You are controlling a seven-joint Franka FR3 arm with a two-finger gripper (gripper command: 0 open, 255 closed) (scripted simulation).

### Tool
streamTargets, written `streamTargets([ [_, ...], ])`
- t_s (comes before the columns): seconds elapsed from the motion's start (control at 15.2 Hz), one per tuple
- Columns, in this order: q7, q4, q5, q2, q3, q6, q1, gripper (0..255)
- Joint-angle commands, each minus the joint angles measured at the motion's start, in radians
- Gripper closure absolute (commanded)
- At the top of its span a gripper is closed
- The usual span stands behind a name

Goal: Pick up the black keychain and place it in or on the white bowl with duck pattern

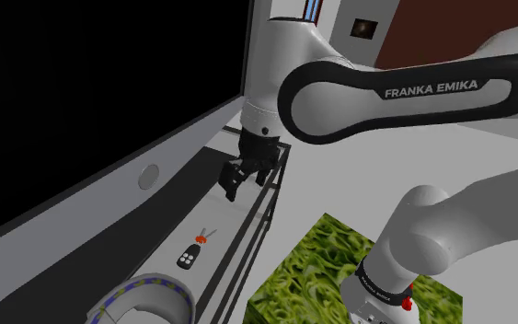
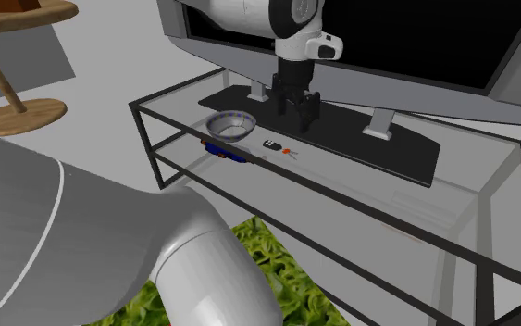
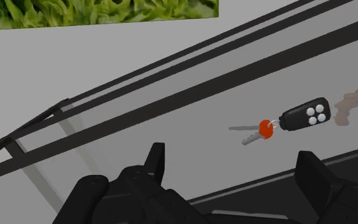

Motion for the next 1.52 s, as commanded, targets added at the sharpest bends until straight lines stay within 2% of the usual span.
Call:
streamTargets([
  [0.0, 0.065, 0.015, 0.004, 0.059, 0.055, 0.044, -0.009, 0],
  [0.2, 0.165, 0.044, -0.006, 0.158, 0.142, 0.111, -0.031, 0],
  [0.4, 0.279, 0.085, -0.045, 0.273, 0.233, 0.176, -0.064, 0],
  [0.53, 0.367, 0.119, -0.094, 0.362, 0.294, 0.217, -0.091, 0],
  [0.73, 0.522, 0.178, -0.211, 0.513, 0.379, 0.268, -0.128, 0],
  [1.25, 0.592, 0.137, -0.305, 0.609, 0.391, 0.374, -0.133, 0],
  [1.45, 0.591, 0.137, -0.305, 0.609, 0.391, 0.374, -0.132, 0],
])
